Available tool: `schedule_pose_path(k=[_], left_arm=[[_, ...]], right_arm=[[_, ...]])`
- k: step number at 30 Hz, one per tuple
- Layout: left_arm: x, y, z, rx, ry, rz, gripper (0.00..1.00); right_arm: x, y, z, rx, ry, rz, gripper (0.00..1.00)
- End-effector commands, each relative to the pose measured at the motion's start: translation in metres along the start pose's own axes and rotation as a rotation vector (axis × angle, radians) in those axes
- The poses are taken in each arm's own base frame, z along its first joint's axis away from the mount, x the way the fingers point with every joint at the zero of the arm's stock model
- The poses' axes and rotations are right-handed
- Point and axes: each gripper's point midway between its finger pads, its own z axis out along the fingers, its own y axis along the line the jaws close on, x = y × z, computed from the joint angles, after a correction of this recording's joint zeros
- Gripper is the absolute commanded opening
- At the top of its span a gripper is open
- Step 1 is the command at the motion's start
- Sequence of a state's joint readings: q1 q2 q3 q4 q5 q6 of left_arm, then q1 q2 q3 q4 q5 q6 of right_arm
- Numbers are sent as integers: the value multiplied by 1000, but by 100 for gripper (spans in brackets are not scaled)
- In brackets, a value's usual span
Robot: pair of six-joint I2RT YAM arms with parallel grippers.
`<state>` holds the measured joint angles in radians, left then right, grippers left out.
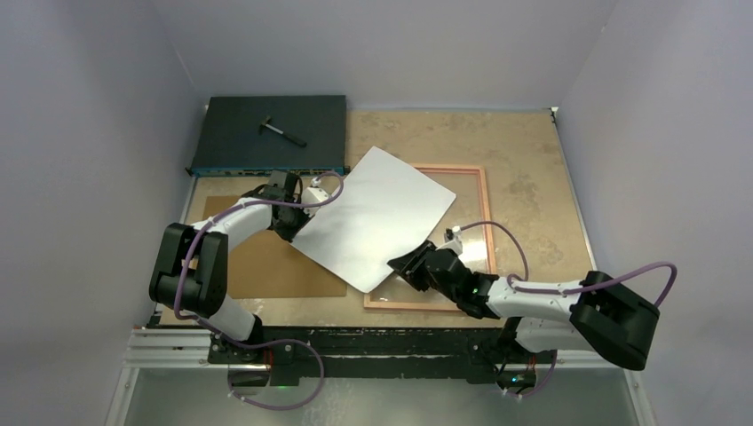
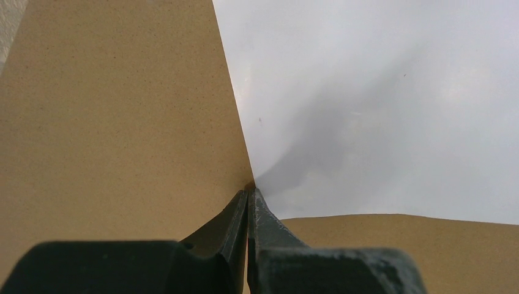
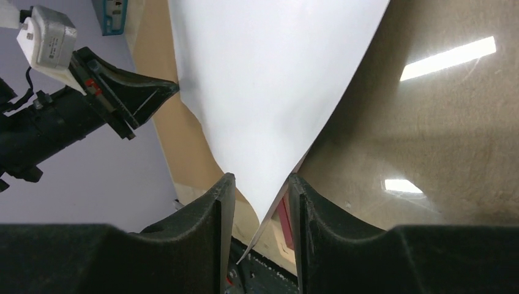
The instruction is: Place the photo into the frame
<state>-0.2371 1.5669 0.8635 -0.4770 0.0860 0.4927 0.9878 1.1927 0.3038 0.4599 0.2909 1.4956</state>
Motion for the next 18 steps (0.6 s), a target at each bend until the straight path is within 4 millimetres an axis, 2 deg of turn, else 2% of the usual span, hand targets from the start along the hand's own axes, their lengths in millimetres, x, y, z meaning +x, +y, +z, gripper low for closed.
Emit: schedule_pose_path(k=[1,9,13,18], left_arm=[[-1,-11,0,35,-12,14,1],[-3,-11,0,40,-16,11,1],[-5,-11,-1,41,-20,11,1],[-5,-12,-1,43,-21,10,1]], right_arm=[[2,-6,1,40,7,87,39],[3,-7,4,35,12,105,34],[9,-17,5,87,33,99,30],[5,-21,1,107,13,106,29]])
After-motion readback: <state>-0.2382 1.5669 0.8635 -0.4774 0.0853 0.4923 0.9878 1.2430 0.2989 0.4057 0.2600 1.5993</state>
